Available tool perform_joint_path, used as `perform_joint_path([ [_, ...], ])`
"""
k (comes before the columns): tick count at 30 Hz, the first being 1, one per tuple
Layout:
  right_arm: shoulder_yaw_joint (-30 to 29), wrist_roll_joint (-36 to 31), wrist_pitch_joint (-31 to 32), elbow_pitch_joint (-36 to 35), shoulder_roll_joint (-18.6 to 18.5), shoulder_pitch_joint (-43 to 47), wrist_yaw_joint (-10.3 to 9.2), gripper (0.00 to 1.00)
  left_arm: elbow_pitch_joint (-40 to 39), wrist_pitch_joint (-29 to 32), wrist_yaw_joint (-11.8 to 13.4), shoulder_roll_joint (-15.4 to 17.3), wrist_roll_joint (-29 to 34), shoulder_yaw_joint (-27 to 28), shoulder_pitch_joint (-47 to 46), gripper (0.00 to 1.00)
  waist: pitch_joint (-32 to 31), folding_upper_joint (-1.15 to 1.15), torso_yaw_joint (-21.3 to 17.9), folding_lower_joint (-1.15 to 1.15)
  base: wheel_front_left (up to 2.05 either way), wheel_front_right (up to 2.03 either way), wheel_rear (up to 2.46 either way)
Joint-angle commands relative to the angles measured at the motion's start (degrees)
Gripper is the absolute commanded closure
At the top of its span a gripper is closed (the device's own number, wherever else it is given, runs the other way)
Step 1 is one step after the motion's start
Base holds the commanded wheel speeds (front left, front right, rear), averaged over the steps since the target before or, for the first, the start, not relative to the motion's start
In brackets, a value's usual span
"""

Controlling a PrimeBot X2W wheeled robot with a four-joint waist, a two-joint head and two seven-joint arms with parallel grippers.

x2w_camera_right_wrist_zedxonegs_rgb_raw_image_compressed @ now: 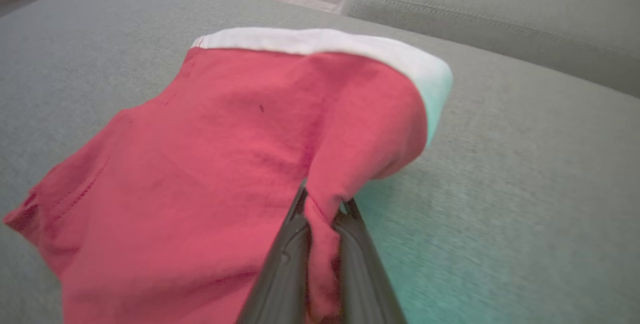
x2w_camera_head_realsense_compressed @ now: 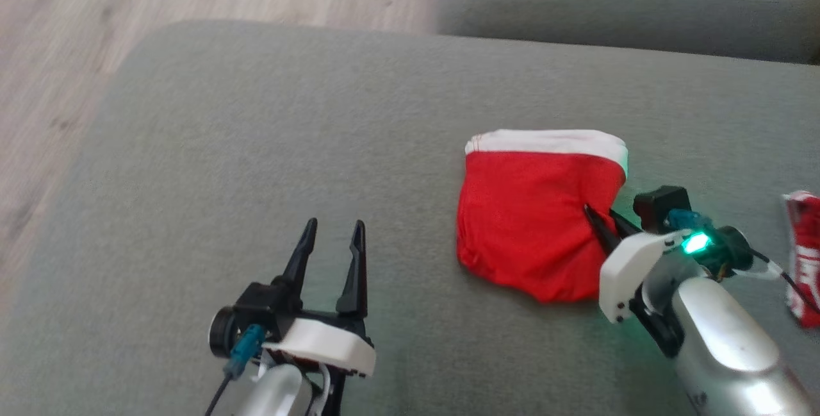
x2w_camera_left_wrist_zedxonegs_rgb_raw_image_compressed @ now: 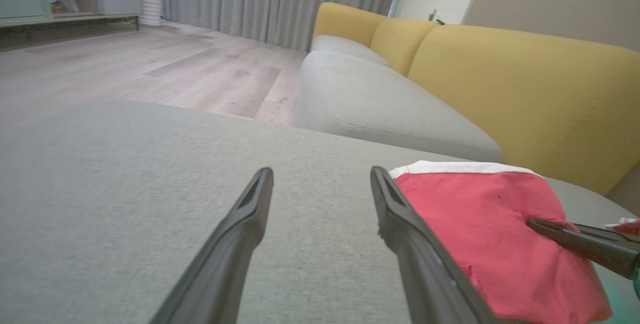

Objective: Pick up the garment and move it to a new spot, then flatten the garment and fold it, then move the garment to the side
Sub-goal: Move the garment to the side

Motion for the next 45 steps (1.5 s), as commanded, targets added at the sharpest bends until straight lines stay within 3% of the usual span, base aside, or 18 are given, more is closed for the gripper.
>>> perform_joint_path([
  [1,3.0,0.6,0.7,-3.6,-2.3,0.3,-0.04,1.00,-1.4,-0.5,-0.1,0.1,0.3,1.0,-0.7,0.00,-1.8,0.00,-2.6,0.00,0.00,0.00,0.00],
  [5,7.0,2.6,4.6,-9.2,-7.9,1.3,-0.04,1.00,-1.2,-0.5,0.1,0.1,0.7,0.8,-0.6,0.00,-2.2,0.00,-5.3,0.00,0.00,0.00,0.00],
  [10,10.2,5.0,10.6,-18.9,-18.8,2.1,-0.04,1.00,-1.2,-0.5,0.2,0.1,1.4,1.9,-1.1,0.00,-1.0,0.00,-8.7,0.00,0.00,0.00,0.00],
  [11,10.2,5.0,10.6,-18.9,-18.8,2.1,-0.04,1.00,-1.2,-0.5,0.2,0.1,1.4,1.9,-1.1,0.00,-1.0,0.00,-8.7,0.00,0.00,0.00,0.00],
  [15,10.6,7.4,15.3,-25.9,-28.8,2.9,-0.04,1.00,-1.5,-0.5,0.1,0.1,1.6,2.6,-1.7,0.00,0.9,0.00,-11.3,0.00,0.00,0.00,0.00],
  [16,10.4,8.5,17.0,-28.4,-33.8,3.2,-0.04,1.00,-1.7,-0.5,0.0,0.1,1.6,2.6,-2.3,0.00,2.1,0.00,-12.4,0.00,0.00,0.00,0.00],
  [20,9.1,9.3,18.5,-29.7,-42.0,3.3,-0.04,1.00,-2.1,-0.5,0.0,0.1,1.2,2.1,-3.7,0.00,4.5,0.00,-13.8,0.00,0.00,0.00,0.00],
  [24,8.5,6.9,17.5,-25.9,-48.1,2.5,-0.04,1.00,-2.4,-0.5,0.1,0.1,0.9,1.5,-5.3,0.00,7.2,0.00,-14.5,0.00,0.00,0.00,0.00],
  [29,5.6,5.6,15.1,-18.2,-48.4,0.9,-0.04,1.00,-2.6,-0.5,0.2,0.1,0.5,1.2,-7.3,0.00,10.3,0.00,-13.9,0.00,0.00,0.00,0.00],
  [34,0.1,6.5,13.5,-12.3,-44.5,-0.3,-0.04,1.00,-2.5,-0.5,0.4,0.1,0.6,1.9,-8.2,0.00,12.4,0.00,-13.0,0.00,0.00,0.00,0.00],
  [45,-6.5,4.9,14.9,-10.8,-39.9,0.3,-0.04,1.00,-2.2,-0.5,0.1,0.1,0.6,2.8,-8.1,0.00,13.0,0.00,-11.4,0.00,0.00,0.00,0.00],
])
